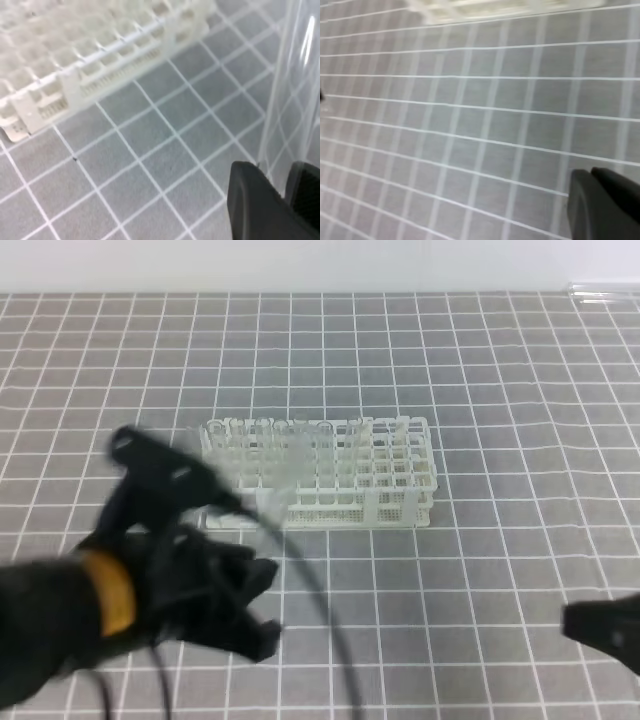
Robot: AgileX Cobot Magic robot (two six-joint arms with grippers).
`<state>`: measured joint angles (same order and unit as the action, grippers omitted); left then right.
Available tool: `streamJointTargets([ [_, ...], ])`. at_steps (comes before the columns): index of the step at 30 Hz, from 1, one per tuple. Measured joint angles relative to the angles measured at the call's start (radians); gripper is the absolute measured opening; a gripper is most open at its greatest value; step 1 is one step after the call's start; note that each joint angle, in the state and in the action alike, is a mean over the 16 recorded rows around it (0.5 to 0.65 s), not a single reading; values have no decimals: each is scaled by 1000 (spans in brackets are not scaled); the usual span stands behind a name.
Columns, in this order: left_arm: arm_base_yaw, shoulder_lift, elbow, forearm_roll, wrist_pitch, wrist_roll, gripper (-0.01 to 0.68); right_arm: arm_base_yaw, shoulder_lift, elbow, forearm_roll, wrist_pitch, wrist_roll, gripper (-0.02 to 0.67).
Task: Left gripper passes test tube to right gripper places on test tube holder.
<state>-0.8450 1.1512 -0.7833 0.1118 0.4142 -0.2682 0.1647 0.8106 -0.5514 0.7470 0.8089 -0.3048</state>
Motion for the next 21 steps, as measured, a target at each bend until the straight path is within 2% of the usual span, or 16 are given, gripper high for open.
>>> streamJointTargets([
  [4, 31, -82, 155, 0, -189, -53, 67, 49, 86, -29, 102, -27, -83, -13],
  [9, 58, -137, 299, -5, -408, -98, 61, 172, 205, -108, 146, -79, -132, -13],
  [15, 66, -146, 379, -12, -556, -119, 61, 366, 341, -259, 55, -147, -110, -13],
  [21, 67, -143, 394, -15, -621, -119, 61, 536, 413, -364, -89, -253, -79, -13],
])
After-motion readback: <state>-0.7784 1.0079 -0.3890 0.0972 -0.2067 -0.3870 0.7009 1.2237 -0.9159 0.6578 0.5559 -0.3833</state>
